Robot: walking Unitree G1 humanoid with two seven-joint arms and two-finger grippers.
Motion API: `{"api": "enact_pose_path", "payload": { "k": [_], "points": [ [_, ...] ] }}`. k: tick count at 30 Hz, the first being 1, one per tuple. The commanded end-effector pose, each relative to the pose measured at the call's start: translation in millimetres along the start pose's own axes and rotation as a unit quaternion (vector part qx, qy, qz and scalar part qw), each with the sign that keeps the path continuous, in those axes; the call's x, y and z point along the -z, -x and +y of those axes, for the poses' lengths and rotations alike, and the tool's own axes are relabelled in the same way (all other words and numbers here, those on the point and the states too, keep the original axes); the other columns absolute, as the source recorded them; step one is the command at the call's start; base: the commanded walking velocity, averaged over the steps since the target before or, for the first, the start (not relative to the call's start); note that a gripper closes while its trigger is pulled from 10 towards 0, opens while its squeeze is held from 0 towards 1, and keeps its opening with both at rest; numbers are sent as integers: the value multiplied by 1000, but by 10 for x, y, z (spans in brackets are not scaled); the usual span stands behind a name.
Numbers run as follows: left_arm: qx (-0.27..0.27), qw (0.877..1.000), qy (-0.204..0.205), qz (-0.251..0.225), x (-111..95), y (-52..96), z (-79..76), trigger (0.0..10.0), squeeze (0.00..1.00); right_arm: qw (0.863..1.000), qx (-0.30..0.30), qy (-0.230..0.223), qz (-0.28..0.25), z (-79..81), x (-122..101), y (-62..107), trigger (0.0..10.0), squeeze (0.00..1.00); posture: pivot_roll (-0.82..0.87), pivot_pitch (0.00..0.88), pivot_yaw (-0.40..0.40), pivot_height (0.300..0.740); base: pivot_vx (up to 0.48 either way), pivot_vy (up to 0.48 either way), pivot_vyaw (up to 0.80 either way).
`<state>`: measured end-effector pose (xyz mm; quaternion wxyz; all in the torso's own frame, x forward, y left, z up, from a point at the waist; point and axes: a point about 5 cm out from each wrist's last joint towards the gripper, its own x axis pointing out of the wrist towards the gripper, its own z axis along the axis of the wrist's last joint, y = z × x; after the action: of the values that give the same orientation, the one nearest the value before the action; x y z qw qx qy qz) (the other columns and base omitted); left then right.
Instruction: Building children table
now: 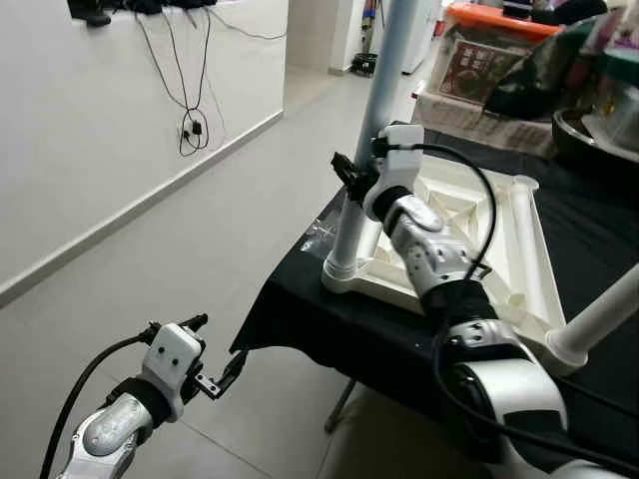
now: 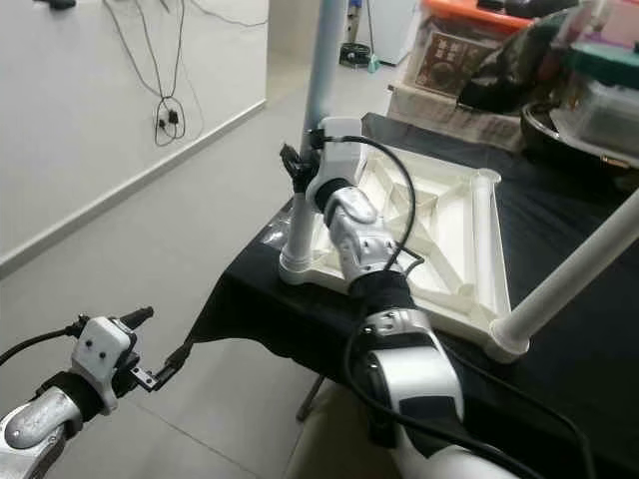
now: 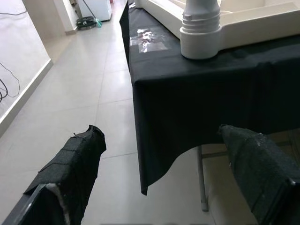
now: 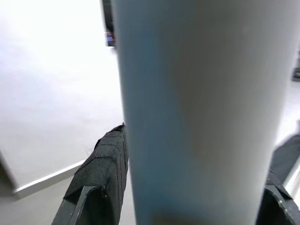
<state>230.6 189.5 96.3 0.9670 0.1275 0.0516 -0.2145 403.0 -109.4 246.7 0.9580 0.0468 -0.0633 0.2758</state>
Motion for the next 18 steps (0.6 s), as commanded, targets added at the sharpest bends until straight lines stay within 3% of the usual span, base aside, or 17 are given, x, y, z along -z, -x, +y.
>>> {"api": "enact_pose_path", "payload": {
  "k": [1,2,5,7,8,9,10,11,12,13,14,16,17,18],
  "points": [
    [3,1000,0,11,63,10,-45,10000,0,998,-64,0,26,-20,93,54,5137,0,65,0,-134,740,0,0,0],
    [1,1000,0,11,62,12,-40,10000,0,997,-60,-1,46,-83,162,91,0,0,69,0,-139,740,0,0,0],
    [0,1000,0,11,61,14,-35,10000,0,997,-38,-2,63,-131,226,114,0,0,69,0,-139,740,0,0,0],
    [0,1000,-1,12,60,18,-29,10000,0,993,57,0,100,-224,366,137,0,0,66,0,-131,740,0,0,0],
    [0,1000,-1,12,60,18,-29,10000,0,993,57,0,100,-224,366,137,0,0,66,0,-131,740,0,0,0],
    [1,1000,-2,12,60,17,-30,10000,0,974,190,1,127,-367,478,205,0,0,65,0,-130,740,0,0,0],
    [2,1000,-3,12,58,17,-32,10000,0,935,322,-15,149,-507,609,341,0,0,64,0,-128,740,0,0,0],
    [2,1000,-3,12,57,16,-34,10000,0,898,408,-31,163,-602,707,465,0,0,68,0,-129,740,0,0,0],
    [2,1000,-3,12,57,16,-34,10000,0,898,408,-31,163,-602,707,465,0,0,68,0,-129,740,0,0,0],
    [2,1000,-4,12,54,16,-29,10000,0,874,454,-38,170,-611,806,554,0,0,73,0,-130,740,0,0,0],
    [1,1000,-4,12,52,20,-21,10000,0,869,461,-53,172,-528,878,567,2471,0,70,0,-128,740,0,0,0],
    [0,1000,-4,12,51,23,-15,10000,0,870,459,-61,173,-459,913,563,2471,0,70,0,-128,740,0,0,0],
    [0,1000,-4,14,57,29,-14,10000,0,885,430,-72,162,-341,906,504,10000,0,66,0,-126,740,0,0,0],
    [0,1000,-4,14,57,29,-14,10000,0,885,430,-72,162,-341,906,504,10000,0,66,0,-126,740,0,0,0]
  ]
}}
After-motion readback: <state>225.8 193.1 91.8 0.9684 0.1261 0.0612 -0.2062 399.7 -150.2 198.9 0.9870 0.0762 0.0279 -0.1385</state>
